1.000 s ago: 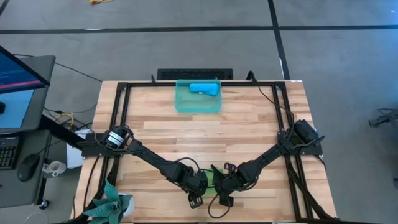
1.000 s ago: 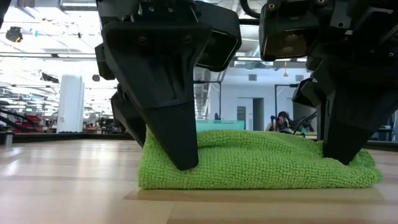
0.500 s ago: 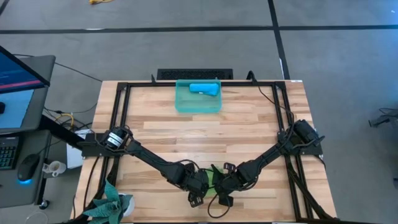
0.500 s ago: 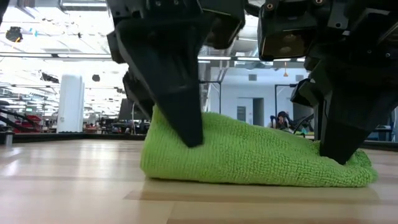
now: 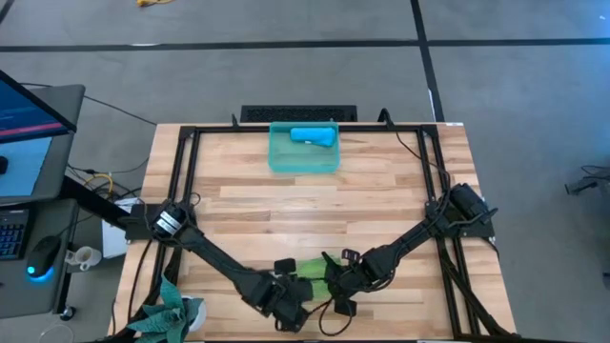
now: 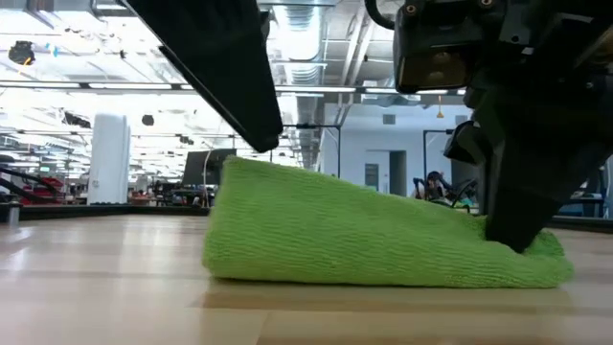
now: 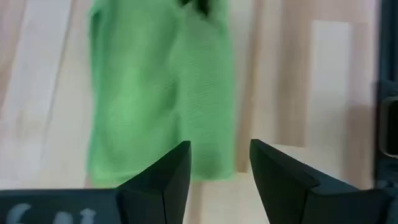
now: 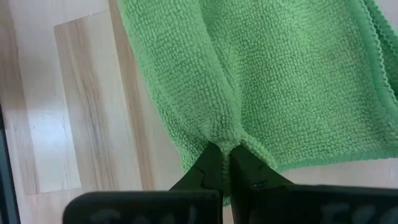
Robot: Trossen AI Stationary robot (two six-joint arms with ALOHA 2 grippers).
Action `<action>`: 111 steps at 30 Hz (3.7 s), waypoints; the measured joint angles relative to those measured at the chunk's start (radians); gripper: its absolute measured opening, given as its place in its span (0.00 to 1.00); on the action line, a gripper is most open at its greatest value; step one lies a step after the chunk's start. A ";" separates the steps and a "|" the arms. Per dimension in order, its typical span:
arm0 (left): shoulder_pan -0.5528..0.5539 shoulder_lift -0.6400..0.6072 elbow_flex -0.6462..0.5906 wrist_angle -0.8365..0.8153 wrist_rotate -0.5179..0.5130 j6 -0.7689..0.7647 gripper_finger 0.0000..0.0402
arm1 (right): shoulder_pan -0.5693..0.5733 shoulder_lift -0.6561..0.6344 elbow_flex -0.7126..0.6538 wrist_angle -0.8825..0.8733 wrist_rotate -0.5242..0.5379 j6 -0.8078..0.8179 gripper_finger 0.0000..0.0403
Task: Roll microfiber towels into tight, uniform cylinder then place into a basket
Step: Roll the green microfiber cloth
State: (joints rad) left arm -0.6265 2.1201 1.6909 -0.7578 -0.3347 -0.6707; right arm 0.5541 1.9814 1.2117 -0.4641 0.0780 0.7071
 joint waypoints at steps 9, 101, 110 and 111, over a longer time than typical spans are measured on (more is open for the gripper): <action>-0.066 0.024 0.004 0.209 -0.082 0.181 0.39 | -0.002 0.001 -0.001 0.005 -0.003 0.000 0.05; 0.041 0.077 -0.157 0.169 0.043 0.086 0.39 | 0.252 -0.126 -0.106 0.096 0.574 -0.627 0.40; 0.041 0.077 -0.157 0.169 0.042 0.084 0.39 | 0.215 -0.109 -0.104 0.183 0.496 -0.732 0.48; 0.041 0.077 -0.157 0.169 0.042 0.084 0.39 | 0.207 -0.109 -0.104 0.185 0.481 -0.725 0.49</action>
State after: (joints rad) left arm -0.5850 2.1967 1.5341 -0.5888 -0.2922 -0.5866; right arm 0.7611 1.8725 1.1076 -0.2795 0.5594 -0.0179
